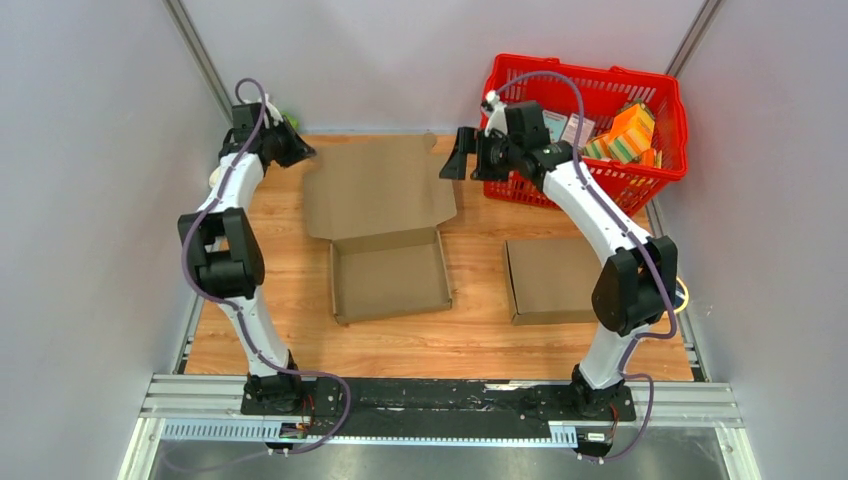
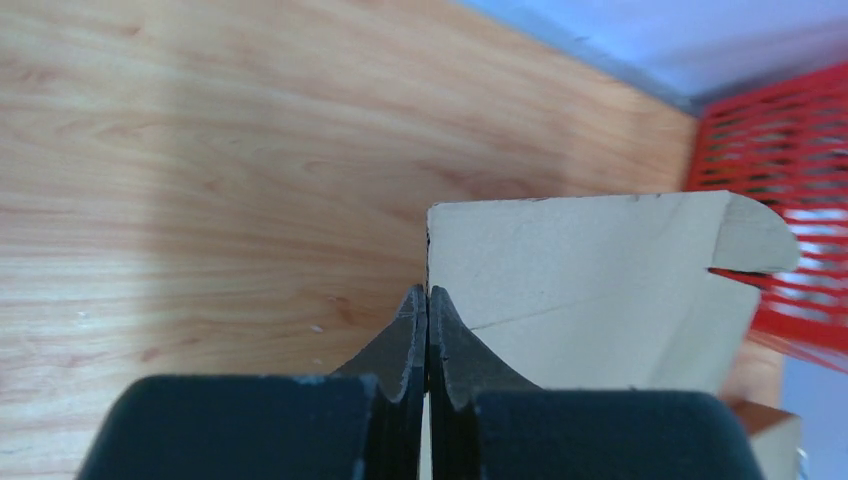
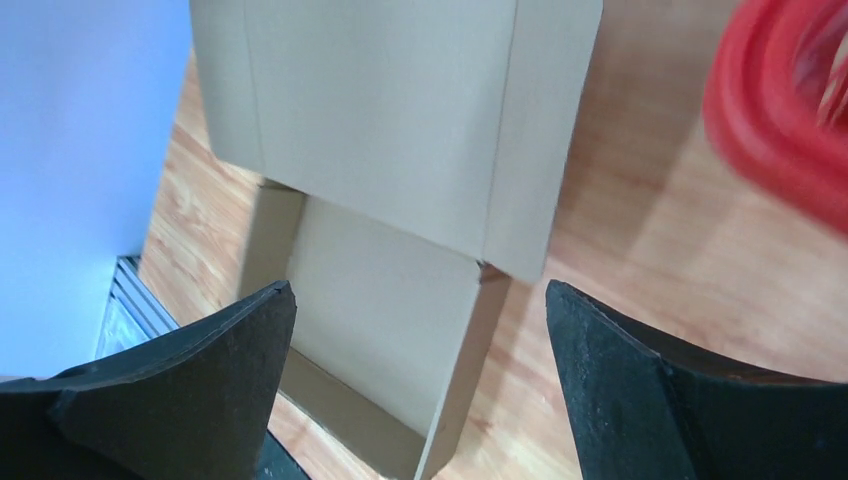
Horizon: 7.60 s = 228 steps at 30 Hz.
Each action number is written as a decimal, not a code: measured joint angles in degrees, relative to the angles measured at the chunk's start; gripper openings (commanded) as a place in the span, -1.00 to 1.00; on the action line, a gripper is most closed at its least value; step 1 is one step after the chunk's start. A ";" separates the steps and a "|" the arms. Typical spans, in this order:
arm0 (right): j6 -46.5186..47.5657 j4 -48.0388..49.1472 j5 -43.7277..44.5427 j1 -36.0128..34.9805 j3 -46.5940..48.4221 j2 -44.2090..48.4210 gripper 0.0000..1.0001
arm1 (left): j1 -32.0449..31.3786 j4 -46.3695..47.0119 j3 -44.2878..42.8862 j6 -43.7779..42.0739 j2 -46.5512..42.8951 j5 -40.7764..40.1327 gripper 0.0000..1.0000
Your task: Fold the paper box
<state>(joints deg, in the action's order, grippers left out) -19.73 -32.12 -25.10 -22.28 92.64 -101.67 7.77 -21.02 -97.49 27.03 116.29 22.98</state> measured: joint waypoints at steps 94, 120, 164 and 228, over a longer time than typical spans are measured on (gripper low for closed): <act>36.39 2.01 -28.28 1.73 16.52 -5.68 -1.00 | 3.32 21.46 31.50 -18.67 -30.14 15.21 0.38; 32.46 2.93 -25.05 0.87 18.40 -7.98 -0.15 | 2.56 34.60 32.46 -19.34 -24.35 25.46 -0.93; -0.24 18.36 31.67 -14.64 -5.95 -0.20 -0.60 | -6.29 40.92 49.46 -10.80 -42.34 -10.27 -1.00; -29.46 0.81 -0.13 2.16 -2.47 9.42 1.00 | -10.43 48.54 68.72 -5.33 -58.95 -18.36 -1.00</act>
<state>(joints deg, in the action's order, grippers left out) -49.19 -31.31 -25.23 -20.12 90.17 -92.25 -2.66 27.53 -28.77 21.69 57.34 4.62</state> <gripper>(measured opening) 0.999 0.007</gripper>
